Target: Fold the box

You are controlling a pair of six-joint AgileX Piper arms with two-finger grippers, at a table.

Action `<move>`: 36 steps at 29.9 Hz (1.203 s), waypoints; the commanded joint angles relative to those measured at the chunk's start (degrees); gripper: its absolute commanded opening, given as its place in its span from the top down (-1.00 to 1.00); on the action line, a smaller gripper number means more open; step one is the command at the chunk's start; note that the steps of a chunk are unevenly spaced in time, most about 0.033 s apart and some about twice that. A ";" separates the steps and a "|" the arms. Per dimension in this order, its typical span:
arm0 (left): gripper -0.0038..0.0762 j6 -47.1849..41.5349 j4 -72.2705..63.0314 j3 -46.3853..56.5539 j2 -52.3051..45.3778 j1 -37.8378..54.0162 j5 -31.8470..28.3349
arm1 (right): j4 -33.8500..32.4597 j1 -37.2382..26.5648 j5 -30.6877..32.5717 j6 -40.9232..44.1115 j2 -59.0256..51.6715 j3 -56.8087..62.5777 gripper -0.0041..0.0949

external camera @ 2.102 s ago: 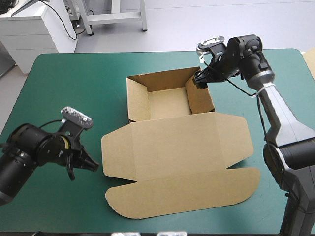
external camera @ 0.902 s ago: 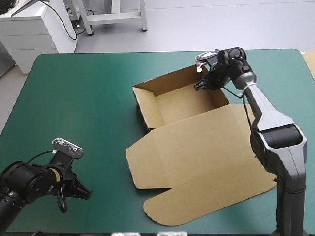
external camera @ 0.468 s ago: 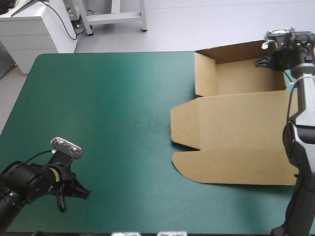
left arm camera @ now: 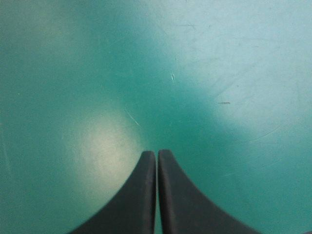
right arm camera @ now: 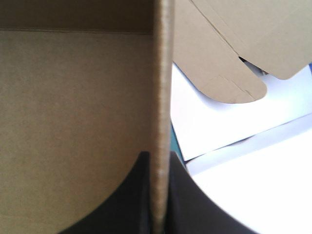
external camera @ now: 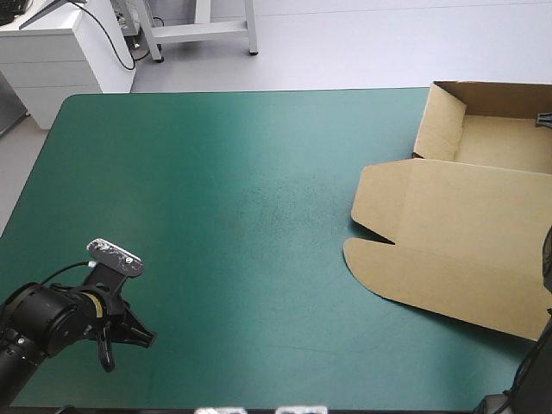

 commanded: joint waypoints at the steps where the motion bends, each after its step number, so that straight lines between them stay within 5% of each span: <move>1: 0.92 -0.51 1.77 -1.24 -0.45 -0.38 -1.81 | -1.93 -2.08 -2.11 0.70 -3.95 -2.07 0.95; 4: 0.92 -0.51 2.03 -1.24 -0.45 -0.38 -1.81 | -3.40 -2.97 -2.73 0.70 -3.95 -2.07 0.87; 7: 0.92 -0.51 2.28 -1.24 -0.45 -0.38 -1.81 | -2.73 -3.18 -2.81 0.55 -3.82 -2.07 0.51; 13: 0.92 -0.51 2.28 -1.24 -0.45 -0.38 -1.81 | -1.70 -3.18 -3.68 2.06 -3.84 -2.07 -0.89; 14: 0.92 -0.51 2.28 -1.24 -0.45 -0.38 -1.92 | -1.57 -3.18 -3.68 2.07 -3.84 -2.07 -0.99; 24: 0.92 -0.51 2.28 -1.24 -0.45 -0.38 -3.93 | -0.66 -3.05 -1.36 1.82 -6.38 -2.18 -0.98; 27: 0.92 -0.51 2.28 -1.24 -0.45 -0.38 -3.93 | 1.97 -2.97 0.14 -0.02 -8.04 -2.28 -0.82; 30: 0.92 -0.51 2.28 -1.24 -0.45 -0.38 -3.93 | 5.13 -2.91 1.88 -1.80 -9.62 -2.28 -0.41; 36: 0.92 -0.51 1.88 -1.24 -0.45 -0.38 -3.81 | 14.77 -2.91 3.10 -2.68 -12.23 -2.17 0.89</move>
